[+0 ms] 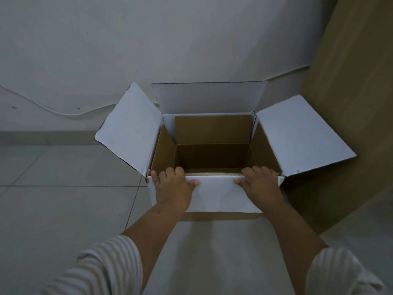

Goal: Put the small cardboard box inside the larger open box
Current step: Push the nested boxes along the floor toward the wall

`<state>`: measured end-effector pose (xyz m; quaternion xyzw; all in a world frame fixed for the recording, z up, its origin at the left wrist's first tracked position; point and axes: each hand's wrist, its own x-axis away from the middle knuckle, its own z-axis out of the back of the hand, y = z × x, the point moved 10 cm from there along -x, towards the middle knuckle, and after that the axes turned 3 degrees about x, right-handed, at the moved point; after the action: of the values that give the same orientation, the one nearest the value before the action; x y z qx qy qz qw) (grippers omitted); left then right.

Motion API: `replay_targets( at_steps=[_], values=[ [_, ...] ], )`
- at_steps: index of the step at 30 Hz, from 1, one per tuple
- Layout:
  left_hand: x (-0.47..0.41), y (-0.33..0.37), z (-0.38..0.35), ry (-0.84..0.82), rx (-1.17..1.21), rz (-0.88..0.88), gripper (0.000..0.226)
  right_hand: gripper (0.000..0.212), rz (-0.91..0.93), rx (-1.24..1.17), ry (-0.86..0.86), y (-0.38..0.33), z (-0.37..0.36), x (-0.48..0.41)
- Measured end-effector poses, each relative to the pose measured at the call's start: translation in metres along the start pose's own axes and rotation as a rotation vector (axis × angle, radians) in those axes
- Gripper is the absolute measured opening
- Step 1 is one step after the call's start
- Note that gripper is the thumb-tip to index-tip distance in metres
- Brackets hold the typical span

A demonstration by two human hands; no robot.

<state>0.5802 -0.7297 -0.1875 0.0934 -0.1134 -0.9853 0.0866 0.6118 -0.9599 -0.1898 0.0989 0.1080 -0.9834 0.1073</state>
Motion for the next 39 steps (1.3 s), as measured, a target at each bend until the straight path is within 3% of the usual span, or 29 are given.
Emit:
replay_targets(
  at_steps=[39],
  values=[
    [-0.091,0.069,-0.039,-0.024,-0.079,0.007,0.037,0.029,0.029,-0.004,0.075,0.082,-0.01,-0.099]
  ],
)
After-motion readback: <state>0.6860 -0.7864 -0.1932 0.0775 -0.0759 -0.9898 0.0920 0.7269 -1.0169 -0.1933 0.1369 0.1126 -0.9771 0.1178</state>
